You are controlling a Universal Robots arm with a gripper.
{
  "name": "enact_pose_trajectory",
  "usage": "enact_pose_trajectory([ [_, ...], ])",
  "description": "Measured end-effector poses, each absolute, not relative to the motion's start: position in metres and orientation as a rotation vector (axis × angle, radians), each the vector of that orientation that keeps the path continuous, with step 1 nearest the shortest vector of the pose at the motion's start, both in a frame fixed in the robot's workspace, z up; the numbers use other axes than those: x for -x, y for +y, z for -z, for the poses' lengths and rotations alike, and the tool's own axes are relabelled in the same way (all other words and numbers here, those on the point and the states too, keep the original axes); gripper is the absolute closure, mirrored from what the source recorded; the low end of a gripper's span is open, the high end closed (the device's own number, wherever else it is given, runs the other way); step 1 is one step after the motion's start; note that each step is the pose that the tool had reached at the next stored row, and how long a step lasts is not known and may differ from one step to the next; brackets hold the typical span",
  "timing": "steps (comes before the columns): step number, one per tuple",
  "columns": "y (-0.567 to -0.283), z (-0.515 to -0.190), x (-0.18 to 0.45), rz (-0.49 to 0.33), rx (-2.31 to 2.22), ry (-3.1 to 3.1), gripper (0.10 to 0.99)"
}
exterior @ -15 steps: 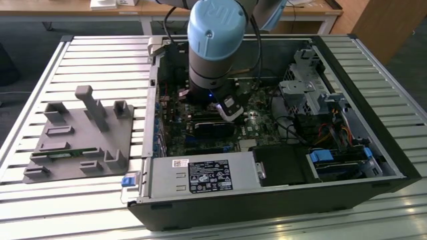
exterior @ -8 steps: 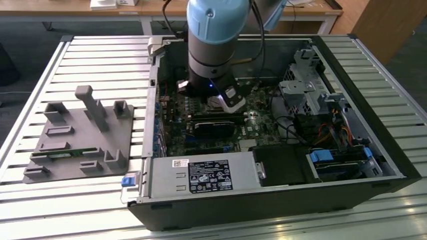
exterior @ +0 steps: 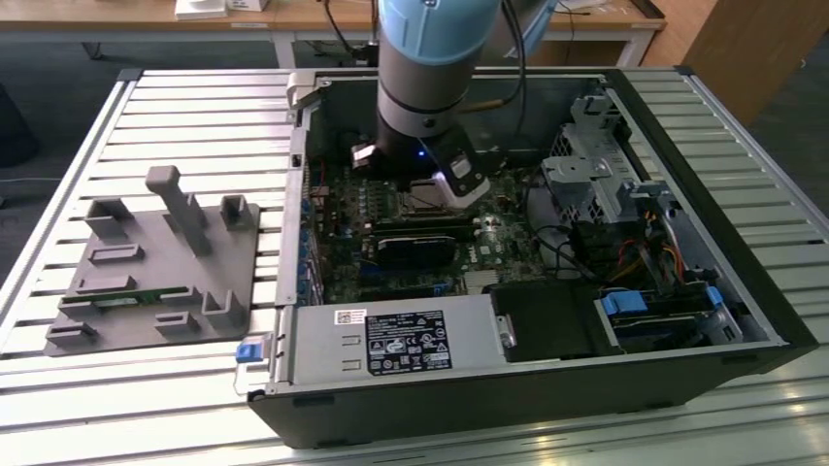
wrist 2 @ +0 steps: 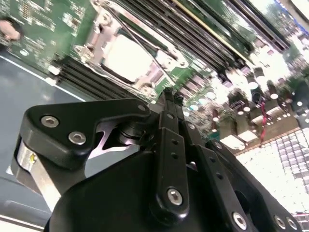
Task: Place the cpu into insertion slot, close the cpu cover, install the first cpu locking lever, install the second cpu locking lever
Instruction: 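Install the second cpu locking lever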
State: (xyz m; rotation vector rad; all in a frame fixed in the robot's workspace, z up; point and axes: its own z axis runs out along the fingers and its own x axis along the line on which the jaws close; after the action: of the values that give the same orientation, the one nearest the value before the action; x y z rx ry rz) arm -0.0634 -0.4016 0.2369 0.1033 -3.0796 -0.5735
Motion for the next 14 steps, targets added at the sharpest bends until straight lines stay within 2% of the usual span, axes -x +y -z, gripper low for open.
enact_pose_trajectory([
  [7, -0.402, -0.237, 0.033, 0.572, -0.100, -3.069, 0.980],
  [14, -0.409, -0.236, 0.031, 0.569, -0.100, -3.069, 0.980],
])
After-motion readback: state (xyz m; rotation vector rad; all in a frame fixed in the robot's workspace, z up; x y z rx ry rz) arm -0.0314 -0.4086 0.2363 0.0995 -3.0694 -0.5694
